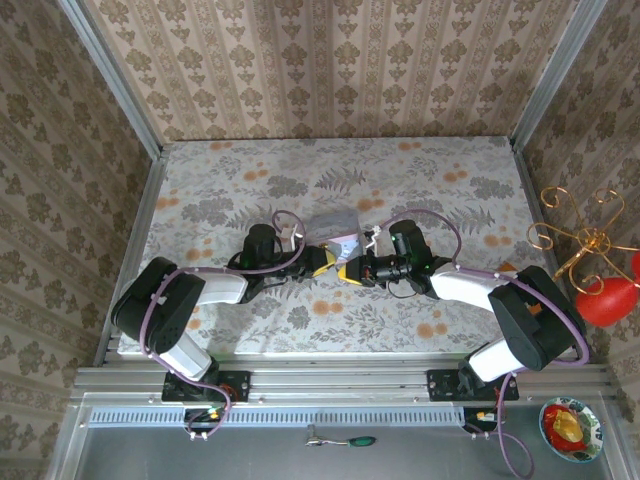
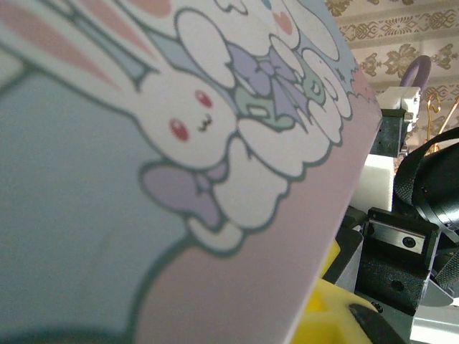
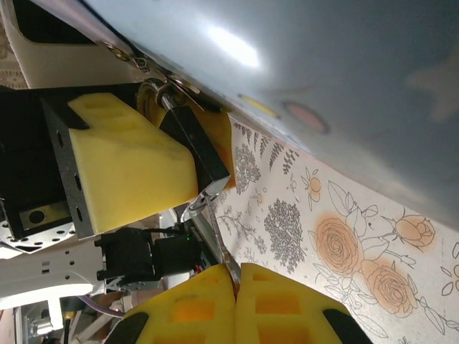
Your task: Unlock a padlock with a key
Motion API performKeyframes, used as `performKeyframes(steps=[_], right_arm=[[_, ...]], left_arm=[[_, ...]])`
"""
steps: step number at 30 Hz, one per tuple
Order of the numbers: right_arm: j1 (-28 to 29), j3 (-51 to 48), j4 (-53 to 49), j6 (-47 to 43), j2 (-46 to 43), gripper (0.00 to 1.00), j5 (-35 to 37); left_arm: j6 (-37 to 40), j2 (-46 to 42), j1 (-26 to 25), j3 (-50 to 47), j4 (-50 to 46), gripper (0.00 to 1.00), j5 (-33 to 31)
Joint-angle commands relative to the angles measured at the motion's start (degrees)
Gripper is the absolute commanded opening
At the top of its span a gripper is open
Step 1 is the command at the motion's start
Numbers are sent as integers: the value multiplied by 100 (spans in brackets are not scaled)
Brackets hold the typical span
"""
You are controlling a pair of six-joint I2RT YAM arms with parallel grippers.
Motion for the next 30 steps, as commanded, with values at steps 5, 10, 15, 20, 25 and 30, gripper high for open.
performKeyframes(steps=[5,10,15,20,25,30], right_arm=[[-121,-18,557,376,6,0,871],[-260,-99,1032,745,181,0,697],[-336,-107,916,701,139,0,686],[-426,-200,859,710,22,0,763],[-430,-256,892,781,-64,0,854],[-415,-283,939,849,-121,0,904]], left_arm=[[-190,145,-363,53,868,0,623],[-360,285,-391,44,1219,0,646],[-329,272,-383,53,1207,0,642],[-253,201,-371,44,1065,0,571],[-270,190,-382,61,1073,0,503],[-279,165,-377,53,1079,0,336]])
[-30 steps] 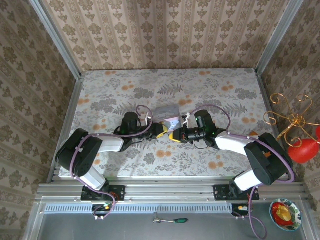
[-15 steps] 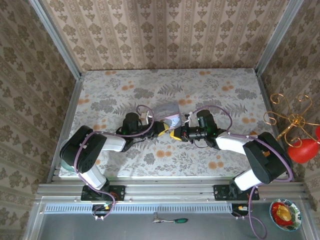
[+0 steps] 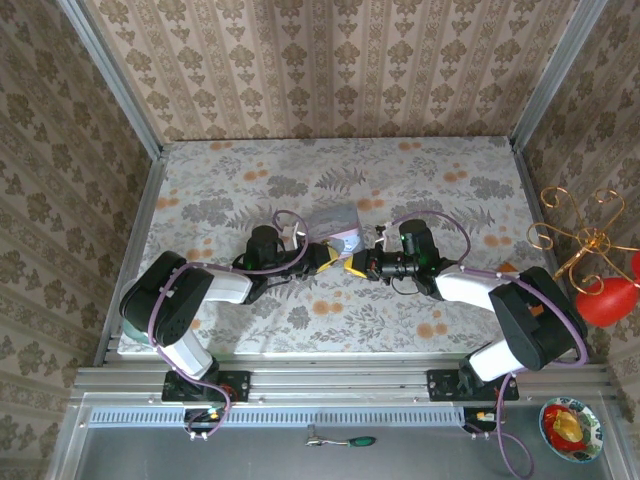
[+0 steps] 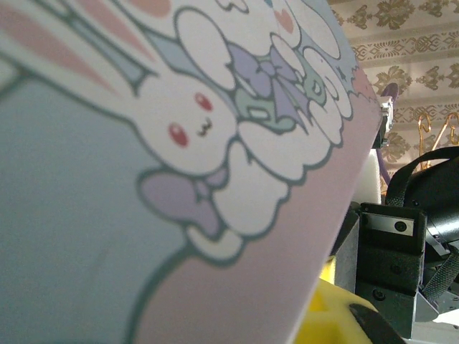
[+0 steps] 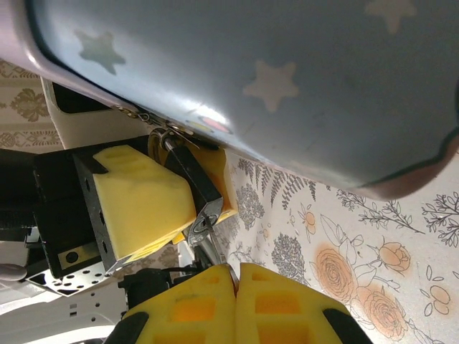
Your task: Unlock a padlock with a key
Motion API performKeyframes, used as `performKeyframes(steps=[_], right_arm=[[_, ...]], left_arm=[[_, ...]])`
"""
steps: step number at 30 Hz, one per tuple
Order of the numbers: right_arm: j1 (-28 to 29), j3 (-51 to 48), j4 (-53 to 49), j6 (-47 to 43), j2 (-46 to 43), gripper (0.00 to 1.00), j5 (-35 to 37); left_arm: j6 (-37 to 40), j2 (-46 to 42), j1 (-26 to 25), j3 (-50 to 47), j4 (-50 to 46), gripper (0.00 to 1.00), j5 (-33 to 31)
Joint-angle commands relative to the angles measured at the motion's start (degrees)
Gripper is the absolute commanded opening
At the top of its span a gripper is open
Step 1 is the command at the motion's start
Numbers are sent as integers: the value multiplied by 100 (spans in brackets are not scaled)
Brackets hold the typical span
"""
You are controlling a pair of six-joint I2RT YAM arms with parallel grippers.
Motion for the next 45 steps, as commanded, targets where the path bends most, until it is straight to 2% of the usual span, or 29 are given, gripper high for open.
performKeyframes(steps=[1,13,18,22,34,45], right_arm=[[-75,-34,279,160,-84,0,677],[177,-358,1119,940,-28,0,1034],[217,-314,1572,1250,241,0,858],[251,-297,1882,1456,423,0,826],[407,-105,1885,1505,553,0,949],[32,-251,1788,1300,524,0,1058]], left_arm=[[5,-188,-286,46,356,0,600],[-258,-248,-286,-160,1107,0,-233],[-263,-327,-311,-185,1174,0,-508],[-361,-257,-362,-97,1355,0,-523],[-564,-60,-454,-10,1734,0,-590],[-602,-33,-513,-28,1748,0,-457]])
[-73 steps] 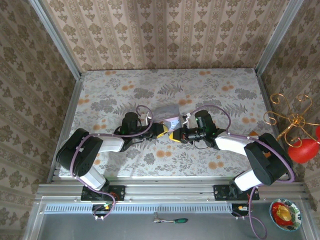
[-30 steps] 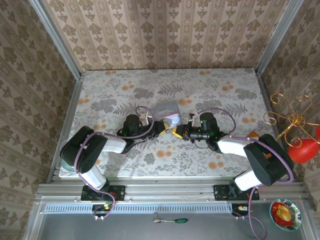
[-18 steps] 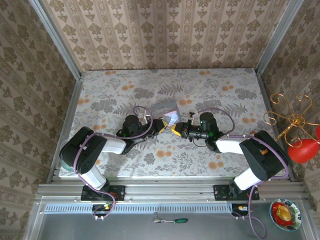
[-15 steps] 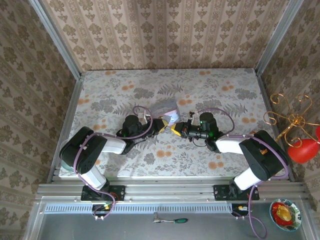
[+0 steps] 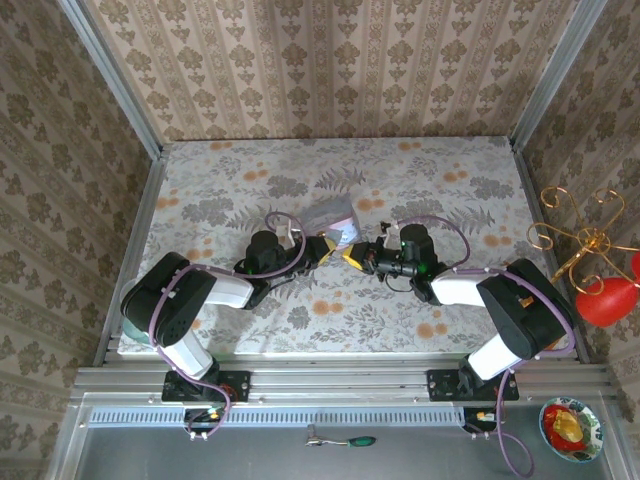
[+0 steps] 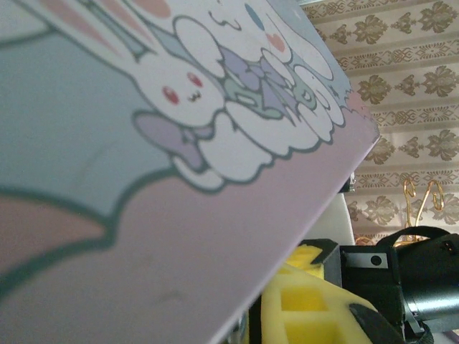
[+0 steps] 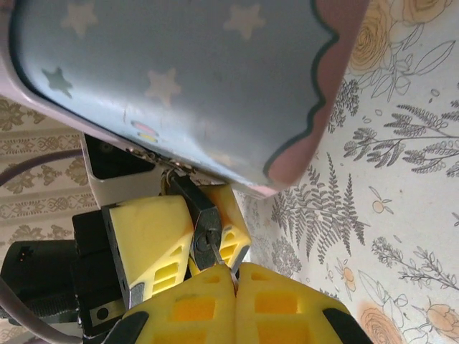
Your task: Unlock a padlock with a key
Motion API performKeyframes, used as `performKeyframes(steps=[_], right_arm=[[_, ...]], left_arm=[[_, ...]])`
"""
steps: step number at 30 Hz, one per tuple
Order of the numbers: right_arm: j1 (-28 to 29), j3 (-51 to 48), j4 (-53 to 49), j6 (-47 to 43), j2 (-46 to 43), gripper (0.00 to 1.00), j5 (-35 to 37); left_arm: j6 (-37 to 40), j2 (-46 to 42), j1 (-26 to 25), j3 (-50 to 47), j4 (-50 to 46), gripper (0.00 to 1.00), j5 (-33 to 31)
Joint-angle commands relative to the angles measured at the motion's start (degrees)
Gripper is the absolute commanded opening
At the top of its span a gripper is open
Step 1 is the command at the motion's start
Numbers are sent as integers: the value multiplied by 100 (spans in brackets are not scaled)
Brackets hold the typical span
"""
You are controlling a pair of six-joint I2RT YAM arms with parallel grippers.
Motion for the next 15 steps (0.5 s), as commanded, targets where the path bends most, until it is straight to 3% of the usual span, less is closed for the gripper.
performKeyframes(steps=[1,7,15], right_arm=[[-37,98,16,-169,118,0,303],[321,326,6,-508,97,0,405],[377,344,388,-238,316,0,368]], left_arm=[[-55,-40,-324,181,969,0,791],[-360,-110,-470,281,847,0,551],[-358,-46,-547,331,874,0,419]])
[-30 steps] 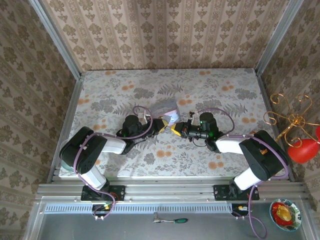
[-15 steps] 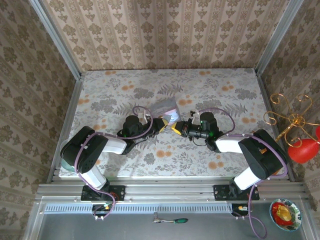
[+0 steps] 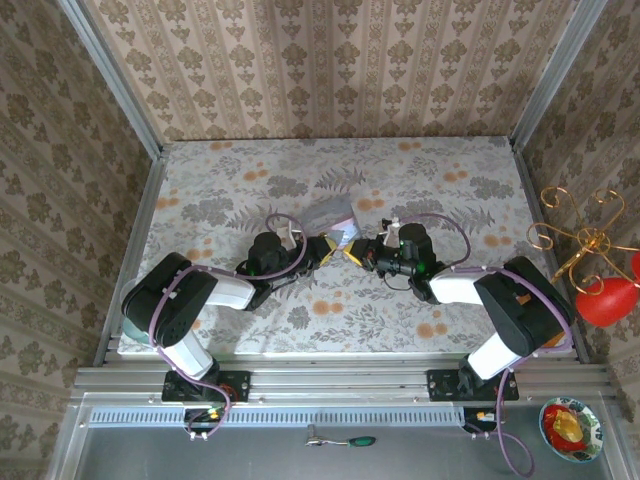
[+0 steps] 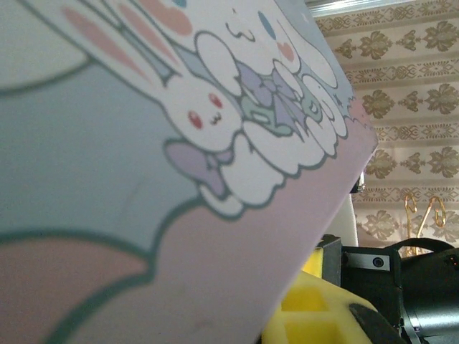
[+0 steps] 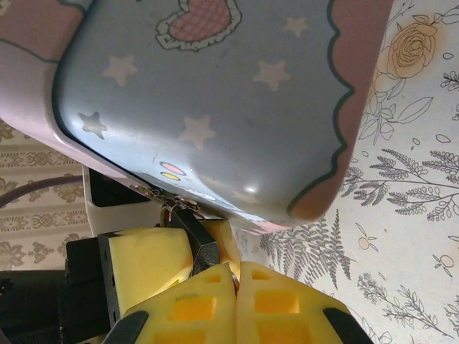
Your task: Unlock a padlock with a key
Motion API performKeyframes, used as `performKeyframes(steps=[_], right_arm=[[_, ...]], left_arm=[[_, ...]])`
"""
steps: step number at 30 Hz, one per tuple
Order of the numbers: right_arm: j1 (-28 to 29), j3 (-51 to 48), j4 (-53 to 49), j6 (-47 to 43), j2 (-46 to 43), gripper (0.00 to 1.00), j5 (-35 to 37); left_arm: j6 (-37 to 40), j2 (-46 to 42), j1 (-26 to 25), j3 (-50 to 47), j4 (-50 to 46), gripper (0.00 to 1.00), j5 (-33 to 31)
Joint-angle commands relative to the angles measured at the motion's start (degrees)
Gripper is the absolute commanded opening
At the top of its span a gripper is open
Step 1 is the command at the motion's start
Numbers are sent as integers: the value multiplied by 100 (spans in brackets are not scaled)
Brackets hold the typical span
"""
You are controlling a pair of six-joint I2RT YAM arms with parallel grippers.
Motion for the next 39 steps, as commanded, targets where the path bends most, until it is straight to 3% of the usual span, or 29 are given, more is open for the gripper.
performKeyframes(steps=[1,10,39], right_arm=[[303,277,265,38,185,0,-31],[737,354,163,-11,170,0,161],[1213,345,17,-101,78,0,394]], left_arm=[[-114,-37,-428,335,915,0,760],[-77,-30,-430,375,839,0,701],[68,-59,-325,289,626,0,725]])
